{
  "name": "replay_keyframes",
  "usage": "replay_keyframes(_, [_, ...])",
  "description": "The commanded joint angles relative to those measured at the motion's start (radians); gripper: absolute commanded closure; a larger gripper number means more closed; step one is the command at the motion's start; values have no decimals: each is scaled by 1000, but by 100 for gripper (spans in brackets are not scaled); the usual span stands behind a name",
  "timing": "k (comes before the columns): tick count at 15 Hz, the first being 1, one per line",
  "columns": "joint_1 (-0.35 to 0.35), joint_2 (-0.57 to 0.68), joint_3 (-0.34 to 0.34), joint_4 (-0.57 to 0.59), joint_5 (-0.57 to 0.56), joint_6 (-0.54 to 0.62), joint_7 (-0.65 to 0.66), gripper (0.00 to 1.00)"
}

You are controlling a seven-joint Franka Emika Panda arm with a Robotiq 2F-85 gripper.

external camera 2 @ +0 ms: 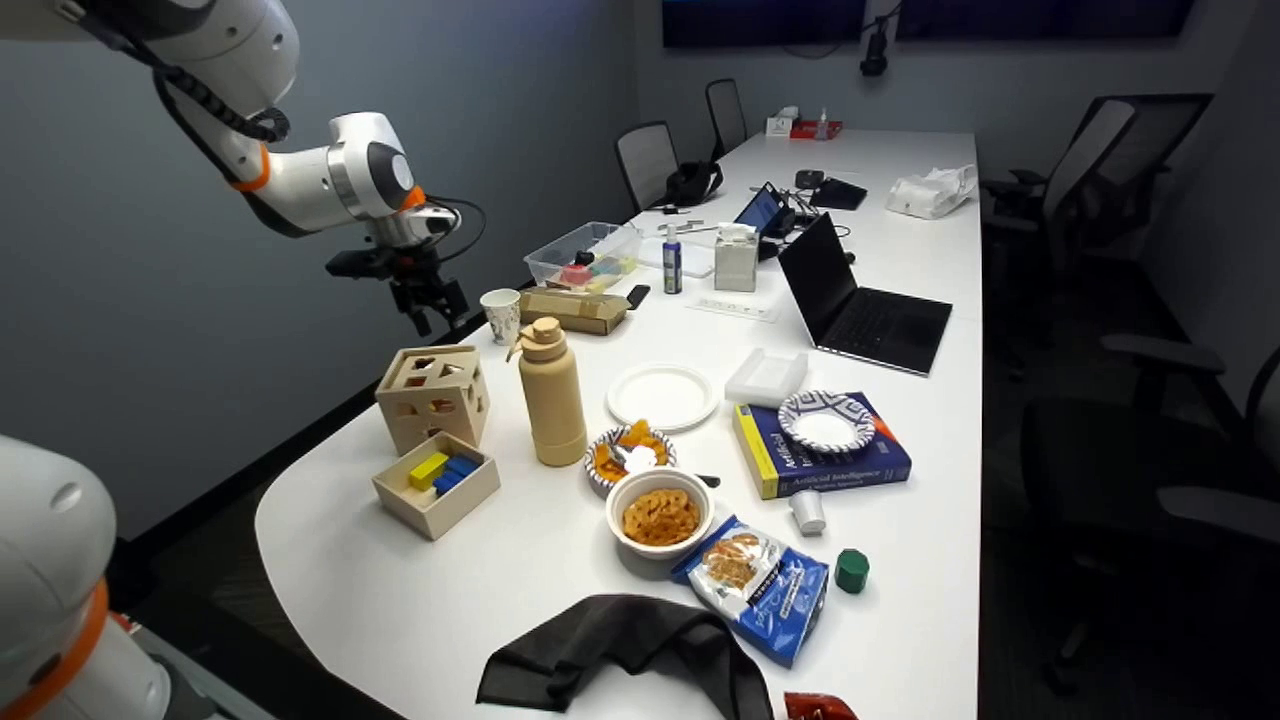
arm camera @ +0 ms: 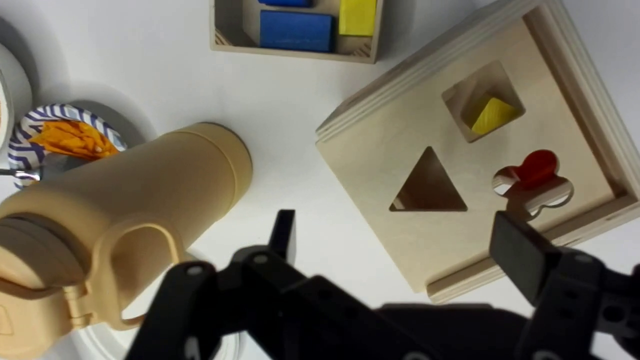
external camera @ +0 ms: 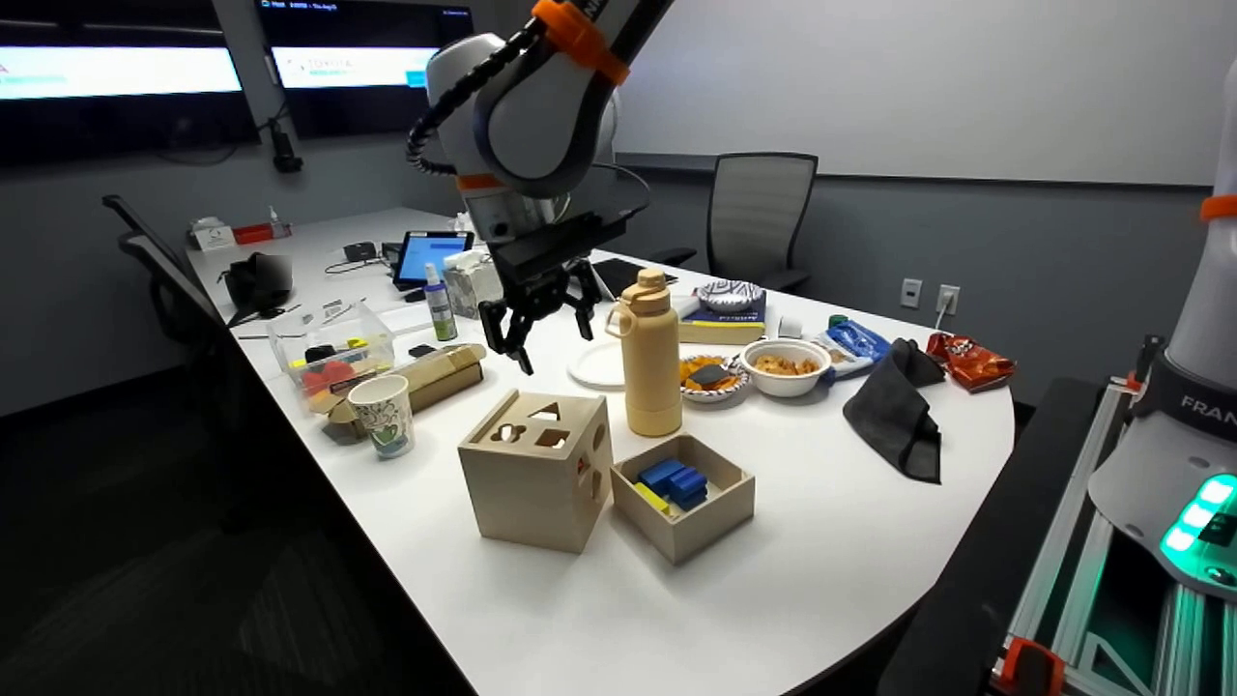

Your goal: Open the wooden box

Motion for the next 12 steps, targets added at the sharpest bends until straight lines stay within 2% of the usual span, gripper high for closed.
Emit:
replay_keyframes(1, [47,94,-25,115,19,-46,-73,0])
replay_keyframes(12, [93,228,-37,269,64,-172,-208,0])
